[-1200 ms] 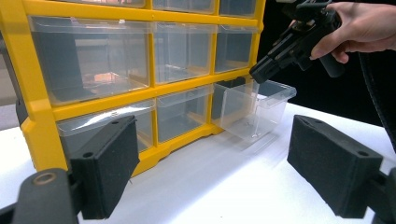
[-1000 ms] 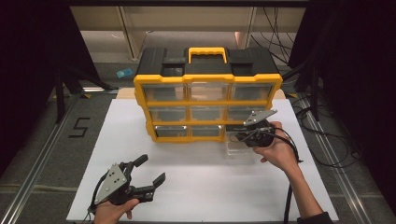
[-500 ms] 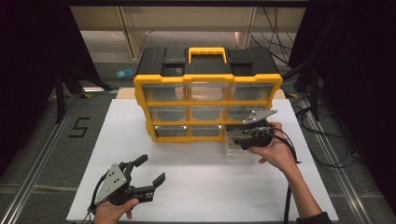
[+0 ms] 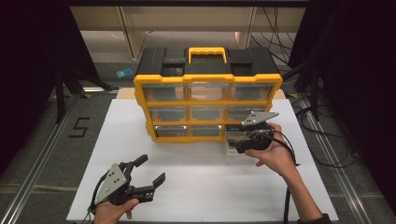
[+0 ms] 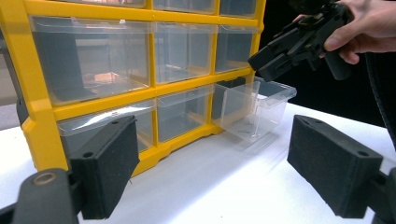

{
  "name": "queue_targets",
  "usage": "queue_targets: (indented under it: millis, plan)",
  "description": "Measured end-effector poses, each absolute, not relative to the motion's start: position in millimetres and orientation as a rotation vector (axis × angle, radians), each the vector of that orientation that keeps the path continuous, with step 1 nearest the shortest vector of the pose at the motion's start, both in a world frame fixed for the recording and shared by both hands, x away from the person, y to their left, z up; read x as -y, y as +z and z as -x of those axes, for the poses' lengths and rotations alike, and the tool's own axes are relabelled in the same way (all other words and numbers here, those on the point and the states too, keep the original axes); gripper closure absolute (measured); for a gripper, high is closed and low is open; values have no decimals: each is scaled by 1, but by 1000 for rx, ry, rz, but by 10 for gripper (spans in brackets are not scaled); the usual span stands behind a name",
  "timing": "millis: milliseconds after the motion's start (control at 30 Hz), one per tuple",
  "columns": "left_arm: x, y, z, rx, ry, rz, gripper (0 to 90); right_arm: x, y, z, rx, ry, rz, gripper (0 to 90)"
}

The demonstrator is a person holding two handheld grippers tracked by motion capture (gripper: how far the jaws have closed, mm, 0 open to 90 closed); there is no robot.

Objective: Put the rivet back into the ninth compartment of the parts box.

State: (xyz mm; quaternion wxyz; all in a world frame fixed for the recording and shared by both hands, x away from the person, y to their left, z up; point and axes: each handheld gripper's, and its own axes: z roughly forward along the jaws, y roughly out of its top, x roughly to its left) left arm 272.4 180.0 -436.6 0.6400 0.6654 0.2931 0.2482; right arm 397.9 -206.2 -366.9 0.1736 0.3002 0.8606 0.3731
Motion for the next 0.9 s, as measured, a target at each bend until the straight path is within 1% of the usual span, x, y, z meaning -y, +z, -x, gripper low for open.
queue_targets:
  millis: [367,900]
  plan:
    - [-180,-437,-273,-670,564,-1521,159,197,-361,-377,-2371,1200,-871,309]
    - [-180,-437,-273,-667,563,-1528,159,182,-364,-359,-2338,1305,-796,297]
